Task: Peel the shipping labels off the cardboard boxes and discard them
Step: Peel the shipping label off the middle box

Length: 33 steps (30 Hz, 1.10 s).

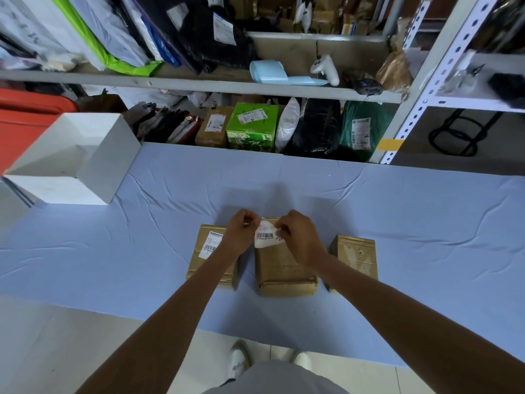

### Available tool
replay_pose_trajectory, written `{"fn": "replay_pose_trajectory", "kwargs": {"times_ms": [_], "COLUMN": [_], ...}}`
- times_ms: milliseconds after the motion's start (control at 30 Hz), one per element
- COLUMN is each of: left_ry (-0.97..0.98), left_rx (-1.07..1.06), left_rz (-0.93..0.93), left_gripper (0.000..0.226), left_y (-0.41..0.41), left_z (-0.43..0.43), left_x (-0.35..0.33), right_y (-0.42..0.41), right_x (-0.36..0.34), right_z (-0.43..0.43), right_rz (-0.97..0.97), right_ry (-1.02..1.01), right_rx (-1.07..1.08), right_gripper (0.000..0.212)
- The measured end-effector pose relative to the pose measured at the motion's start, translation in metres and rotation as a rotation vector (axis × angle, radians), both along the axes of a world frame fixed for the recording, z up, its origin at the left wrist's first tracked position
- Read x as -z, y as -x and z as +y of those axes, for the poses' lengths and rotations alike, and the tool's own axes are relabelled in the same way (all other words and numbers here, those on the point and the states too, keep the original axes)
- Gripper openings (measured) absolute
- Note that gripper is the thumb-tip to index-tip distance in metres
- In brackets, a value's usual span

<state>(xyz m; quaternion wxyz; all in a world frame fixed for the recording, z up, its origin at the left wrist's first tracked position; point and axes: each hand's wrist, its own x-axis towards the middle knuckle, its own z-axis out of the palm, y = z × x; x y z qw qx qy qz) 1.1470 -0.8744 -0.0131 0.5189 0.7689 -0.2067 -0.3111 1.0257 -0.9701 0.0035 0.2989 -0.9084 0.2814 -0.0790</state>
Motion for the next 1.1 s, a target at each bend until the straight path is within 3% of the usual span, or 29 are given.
{"fn": "replay_pose_trajectory", "kwargs": {"times_ms": [233, 400, 600, 700, 933, 1100], "left_ry": [0.143, 0.190, 0.203, 0.208, 0.173, 0.150], "left_rx": [0.108, 0.254, 0.283, 0.251, 0.099, 0.121], "left_rz": [0.092, 0.095, -0.116, -0.184, -0.172, -0.163], "left_gripper": [0.025, 0.043, 0.030, 0.024, 0.018, 0.012], "left_y": [0.000, -0.001, 0.002, 0.000, -0.003, -0.002], "left_z": [0.013, 0.015, 0.012, 0.012, 0.013, 0.015], "left_x": [0.000, -0.004, -0.001, 0.001, 0.003, 0.002], "right_y": [-0.004, -0.008, -0.007, -0.006, -0.010, -0.010], "right_x": [-0.001, 0.004, -0.002, -0.003, -0.005, 0.000], "right_z": [-0.001, -0.003, 0.000, 0.000, 0.006, 0.002], "right_rz": [-0.079, -0.084, -0.180, -0.233, -0.221, -0.226], "right_ry": [-0.083, -0.159, -0.289, -0.340, -0.421, -0.410], "right_rx": [0.015, 0.121, 0.154, 0.138, 0.148, 0.123], "right_gripper": [0.009, 0.010, 0.004, 0.013, 0.006, 0.003]}}
